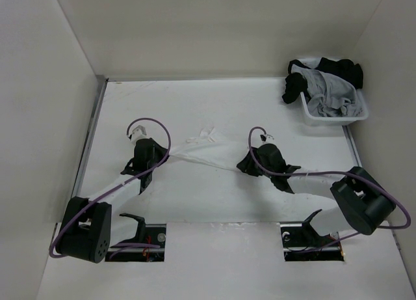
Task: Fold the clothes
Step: Flatten the tank top out
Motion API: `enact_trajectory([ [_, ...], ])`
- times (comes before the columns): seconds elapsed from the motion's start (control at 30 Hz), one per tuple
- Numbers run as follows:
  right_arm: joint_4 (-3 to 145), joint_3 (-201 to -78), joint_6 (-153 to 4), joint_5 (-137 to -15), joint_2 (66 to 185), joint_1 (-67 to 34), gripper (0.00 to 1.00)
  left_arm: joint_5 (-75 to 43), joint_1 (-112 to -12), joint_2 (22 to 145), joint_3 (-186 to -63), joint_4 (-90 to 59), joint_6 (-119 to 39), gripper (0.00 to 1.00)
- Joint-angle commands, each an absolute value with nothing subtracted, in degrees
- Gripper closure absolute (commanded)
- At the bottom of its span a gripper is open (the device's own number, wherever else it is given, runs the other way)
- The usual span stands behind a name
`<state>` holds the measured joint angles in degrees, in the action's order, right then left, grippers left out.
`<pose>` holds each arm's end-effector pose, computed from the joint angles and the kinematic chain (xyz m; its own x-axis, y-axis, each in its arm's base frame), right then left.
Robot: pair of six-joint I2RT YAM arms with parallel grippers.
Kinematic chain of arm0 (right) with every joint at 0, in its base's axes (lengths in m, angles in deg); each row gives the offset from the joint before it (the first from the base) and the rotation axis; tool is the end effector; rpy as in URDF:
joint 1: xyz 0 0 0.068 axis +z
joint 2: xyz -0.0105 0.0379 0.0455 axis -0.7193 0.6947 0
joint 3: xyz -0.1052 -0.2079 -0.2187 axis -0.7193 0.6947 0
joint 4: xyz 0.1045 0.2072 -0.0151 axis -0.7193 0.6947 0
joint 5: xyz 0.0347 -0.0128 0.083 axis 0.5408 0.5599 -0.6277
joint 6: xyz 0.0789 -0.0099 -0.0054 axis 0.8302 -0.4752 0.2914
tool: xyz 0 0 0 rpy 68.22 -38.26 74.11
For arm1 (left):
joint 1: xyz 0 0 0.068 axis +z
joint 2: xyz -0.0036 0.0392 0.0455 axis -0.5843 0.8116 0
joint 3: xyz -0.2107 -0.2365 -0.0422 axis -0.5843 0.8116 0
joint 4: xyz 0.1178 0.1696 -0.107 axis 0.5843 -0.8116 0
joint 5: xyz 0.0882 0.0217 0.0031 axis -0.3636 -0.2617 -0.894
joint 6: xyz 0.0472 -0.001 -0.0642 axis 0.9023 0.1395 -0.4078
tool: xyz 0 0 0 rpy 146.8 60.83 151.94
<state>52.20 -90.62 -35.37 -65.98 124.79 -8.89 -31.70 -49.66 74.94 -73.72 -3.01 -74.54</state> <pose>0.2077 0.1542 0.2018 -0.7367 0.3437 -0.5823 -0.0719 0.8165 0.5729 0.2090 -0.0428 0.2172 -0.4425 -0.6234 -0.6447 -0.2640 0.7776 -0.5707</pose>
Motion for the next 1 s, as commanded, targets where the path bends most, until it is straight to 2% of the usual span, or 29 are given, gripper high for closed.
enact_trajectory([
  [0.0,49.41,-92.71,-35.03,-66.09,125.44,-9.91,0.68,-31.22,-49.42,74.39,-73.58,-0.18,-74.77,0.96],
  [0.17,49.67,-93.06,-35.03,-66.87,126.85,-10.01,0.68,-31.31,-49.42,74.30,-73.58,-0.18,-74.68,0.96],
  [0.33,49.32,-92.97,-34.59,-67.49,126.94,-9.83,0.73,-31.40,-49.42,74.48,-73.49,-0.18,-74.86,0.96],
  [0.47,49.93,-92.88,-34.50,-67.49,125.54,-9.83,0.73,-31.31,-49.42,74.48,-73.49,-0.18,-74.86,0.96],
  [0.77,50.20,-93.06,-34.42,-68.63,125.18,-9.83,0.98,-31.40,-49.68,74.39,-73.76,-0.18,-75.12,0.96],
  [0.87,52.12,-93.06,-34.50,-68.90,120.72,-9.83,1.00,-31.22,-49.42,72.03,-74.72,-1.05,-76.26,0.97],
  [0.97,59.92,-95.16,-35.99,-68.29,110.98,-9.39,1.00,-30.61,-50.03,65.45,-77.79,-5.86,-78.19,0.97],
])
